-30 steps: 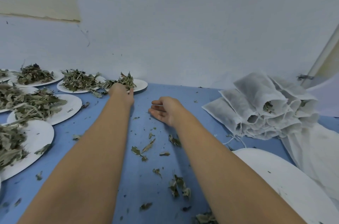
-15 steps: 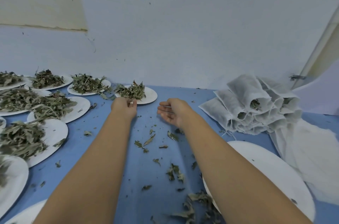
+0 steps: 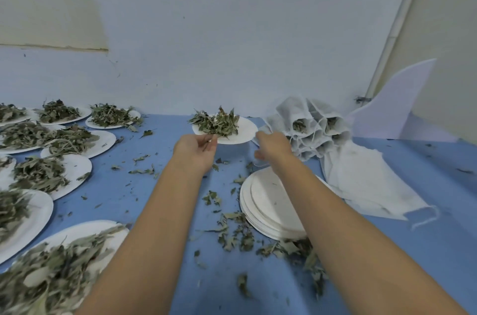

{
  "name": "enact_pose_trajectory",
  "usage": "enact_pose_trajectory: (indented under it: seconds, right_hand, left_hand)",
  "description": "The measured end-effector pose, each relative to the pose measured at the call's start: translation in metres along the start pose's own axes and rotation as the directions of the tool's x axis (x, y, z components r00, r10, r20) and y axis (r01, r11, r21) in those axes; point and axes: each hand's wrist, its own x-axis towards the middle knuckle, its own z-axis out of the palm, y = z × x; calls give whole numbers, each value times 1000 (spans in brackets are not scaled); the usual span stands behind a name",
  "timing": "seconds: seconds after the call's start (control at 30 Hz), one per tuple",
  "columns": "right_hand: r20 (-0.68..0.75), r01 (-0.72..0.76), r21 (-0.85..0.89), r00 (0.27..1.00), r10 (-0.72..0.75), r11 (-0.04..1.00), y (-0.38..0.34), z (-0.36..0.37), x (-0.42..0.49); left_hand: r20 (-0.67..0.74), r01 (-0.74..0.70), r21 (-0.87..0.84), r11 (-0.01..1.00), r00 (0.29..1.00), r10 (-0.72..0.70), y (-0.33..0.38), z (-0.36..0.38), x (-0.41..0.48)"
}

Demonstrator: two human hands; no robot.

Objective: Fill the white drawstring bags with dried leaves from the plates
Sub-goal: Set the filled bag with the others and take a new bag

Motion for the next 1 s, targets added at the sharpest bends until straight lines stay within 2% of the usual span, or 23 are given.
enact_pose_trajectory:
  seconds: [0.13,0.4,0.53,0.6,0.67,0.77,0.87,1.0]
  right_hand:
    - [-57,-44,320,996,65,946,12,-28,-13]
    - [-127,-44,216,989,72,975,51,-73,-39]
    - [-158,-11,170,987,38,985,61,-91,-49]
    - [-179,0,161,983,30,987,66,-99,-54]
    - [-203,0,158,979,33,987,71,-107,-57]
    - [-230,-19,108,972,44,994,79,-114,-61]
    - [-245,8,11,969,-5,1000,86,-114,-65]
    - [-307,49,-221,944,-118,974,93,-107,-68]
  left_hand:
    - [45,64,49,997,997,-66,-14,-2,-25]
    - [72,103,299,948,989,-131,-46,-13,-47]
    - [22,90,424,901,994,-109,-60,-14,-48]
    - [-45,20,557,830,999,6,-65,-14,-43]
    - [-60,-87,690,719,982,177,-70,-16,-38]
    - [142,-340,762,551,918,370,-87,-23,-36]
    - [316,-454,775,439,881,353,-106,-26,-36]
    - [361,-466,801,375,877,318,-118,-26,-31]
